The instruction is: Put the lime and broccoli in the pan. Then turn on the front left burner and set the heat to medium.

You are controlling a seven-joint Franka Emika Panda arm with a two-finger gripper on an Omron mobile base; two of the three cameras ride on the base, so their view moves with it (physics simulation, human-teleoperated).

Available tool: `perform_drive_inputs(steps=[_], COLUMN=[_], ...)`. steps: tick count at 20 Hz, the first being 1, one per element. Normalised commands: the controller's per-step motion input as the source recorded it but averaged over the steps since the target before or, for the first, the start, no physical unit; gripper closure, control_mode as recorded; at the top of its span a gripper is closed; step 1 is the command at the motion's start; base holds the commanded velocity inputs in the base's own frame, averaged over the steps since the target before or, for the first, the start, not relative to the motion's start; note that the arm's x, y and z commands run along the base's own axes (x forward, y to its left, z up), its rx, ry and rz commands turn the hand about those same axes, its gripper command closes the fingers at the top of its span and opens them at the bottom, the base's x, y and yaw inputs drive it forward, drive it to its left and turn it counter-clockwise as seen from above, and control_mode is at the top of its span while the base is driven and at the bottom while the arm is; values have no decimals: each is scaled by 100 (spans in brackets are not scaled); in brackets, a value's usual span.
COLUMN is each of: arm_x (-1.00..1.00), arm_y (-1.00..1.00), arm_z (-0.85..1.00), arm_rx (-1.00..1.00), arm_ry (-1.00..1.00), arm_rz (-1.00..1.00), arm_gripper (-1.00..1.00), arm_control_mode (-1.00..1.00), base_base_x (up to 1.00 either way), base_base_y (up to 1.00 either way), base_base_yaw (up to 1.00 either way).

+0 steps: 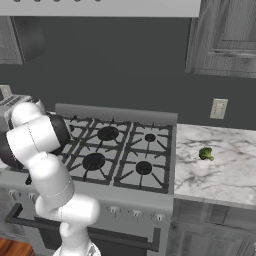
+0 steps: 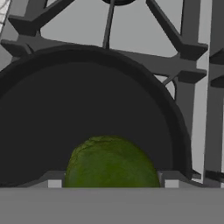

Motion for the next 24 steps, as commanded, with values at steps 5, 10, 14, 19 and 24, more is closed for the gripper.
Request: perform_drive_inputs(steps=[5, 10, 14, 19, 24], arm_x=[3, 0, 0, 0, 0], arm_y=[0, 1, 2, 0, 0], arm_z=[-9, -31, -20, -2, 0], arm_rx=[0, -2, -2, 0, 0], arm_ry=[0, 0, 0, 0, 0], arm_rz=[-8, -3, -1, 0, 0], arm_gripper=[100, 100, 100, 100, -100], arm_control_mode=[-100, -100, -100, -100, -100], base_base_x=[0, 0, 0, 0, 0], base_base_y=[0, 0, 0, 0, 0], base_base_yaw=[0, 0, 0, 0, 0])
